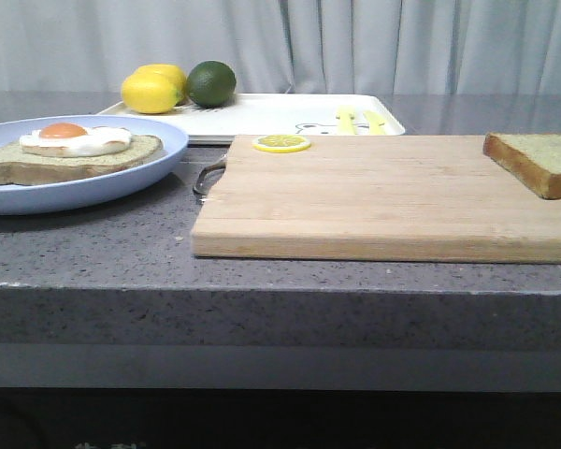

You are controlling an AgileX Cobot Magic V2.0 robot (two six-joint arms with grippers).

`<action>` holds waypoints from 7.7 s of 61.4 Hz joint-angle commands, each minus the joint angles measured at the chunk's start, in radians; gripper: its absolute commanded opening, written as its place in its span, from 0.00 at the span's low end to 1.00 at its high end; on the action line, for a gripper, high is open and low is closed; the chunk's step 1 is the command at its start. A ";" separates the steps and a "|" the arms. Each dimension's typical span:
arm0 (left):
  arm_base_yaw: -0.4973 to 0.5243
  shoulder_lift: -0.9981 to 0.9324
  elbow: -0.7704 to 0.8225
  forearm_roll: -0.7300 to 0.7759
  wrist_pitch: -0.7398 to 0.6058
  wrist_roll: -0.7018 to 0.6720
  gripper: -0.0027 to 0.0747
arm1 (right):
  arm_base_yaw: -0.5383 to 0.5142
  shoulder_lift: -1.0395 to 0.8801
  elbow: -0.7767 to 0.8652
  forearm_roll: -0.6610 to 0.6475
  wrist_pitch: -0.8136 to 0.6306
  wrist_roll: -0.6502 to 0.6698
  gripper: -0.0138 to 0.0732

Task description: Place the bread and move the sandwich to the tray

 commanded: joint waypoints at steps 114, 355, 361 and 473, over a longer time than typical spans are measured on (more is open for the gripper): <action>-0.002 0.624 -0.870 -0.021 0.539 0.003 0.01 | 0.001 0.538 -0.844 0.041 0.660 -0.007 0.08; -0.133 0.685 -0.874 0.016 0.519 0.048 0.60 | -0.550 1.518 -1.147 1.020 1.304 -0.587 0.14; -0.133 0.685 -0.874 0.016 0.519 0.048 0.60 | -0.550 1.473 -1.147 1.093 1.303 -0.580 0.12; -0.133 0.685 -0.874 0.013 0.518 0.048 0.60 | 0.618 1.926 -1.547 1.852 0.376 -0.474 0.12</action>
